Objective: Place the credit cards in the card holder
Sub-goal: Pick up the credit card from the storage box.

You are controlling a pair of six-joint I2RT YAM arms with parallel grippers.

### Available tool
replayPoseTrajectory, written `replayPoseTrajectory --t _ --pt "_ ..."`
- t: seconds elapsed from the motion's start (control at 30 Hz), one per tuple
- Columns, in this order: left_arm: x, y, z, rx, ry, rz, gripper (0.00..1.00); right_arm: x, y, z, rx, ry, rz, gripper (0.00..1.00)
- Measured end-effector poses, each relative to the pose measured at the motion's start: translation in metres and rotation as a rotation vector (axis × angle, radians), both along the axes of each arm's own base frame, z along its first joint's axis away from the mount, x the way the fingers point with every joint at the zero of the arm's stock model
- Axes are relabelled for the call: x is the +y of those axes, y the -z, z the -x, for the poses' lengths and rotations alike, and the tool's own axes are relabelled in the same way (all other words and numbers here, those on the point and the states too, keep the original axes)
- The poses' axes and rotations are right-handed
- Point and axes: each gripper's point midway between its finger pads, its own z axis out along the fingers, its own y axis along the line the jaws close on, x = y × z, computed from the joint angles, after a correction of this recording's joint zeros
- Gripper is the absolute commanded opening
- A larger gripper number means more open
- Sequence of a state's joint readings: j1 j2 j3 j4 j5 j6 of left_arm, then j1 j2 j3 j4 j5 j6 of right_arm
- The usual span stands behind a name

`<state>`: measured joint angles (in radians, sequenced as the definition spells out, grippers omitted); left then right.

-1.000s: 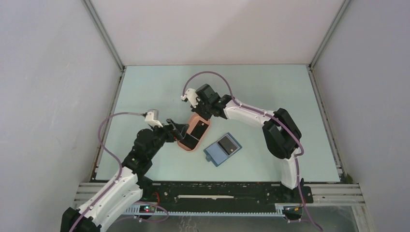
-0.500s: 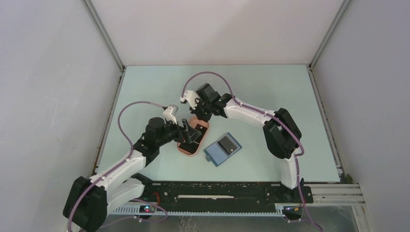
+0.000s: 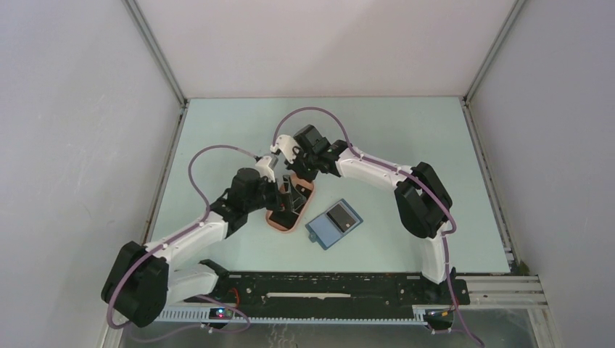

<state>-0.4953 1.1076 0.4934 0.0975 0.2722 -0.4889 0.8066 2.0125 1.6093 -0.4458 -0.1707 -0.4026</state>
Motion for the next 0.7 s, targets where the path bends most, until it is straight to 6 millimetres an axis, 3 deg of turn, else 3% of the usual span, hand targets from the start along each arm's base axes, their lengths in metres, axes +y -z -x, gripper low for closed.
replayPoseTrajectory --t 0.7 --pt "-0.008 0.032 -0.009 0.091 -0.067 -0.210 0.98 -0.006 0.003 -0.007 -0.004 0.060 0.015 0.00"
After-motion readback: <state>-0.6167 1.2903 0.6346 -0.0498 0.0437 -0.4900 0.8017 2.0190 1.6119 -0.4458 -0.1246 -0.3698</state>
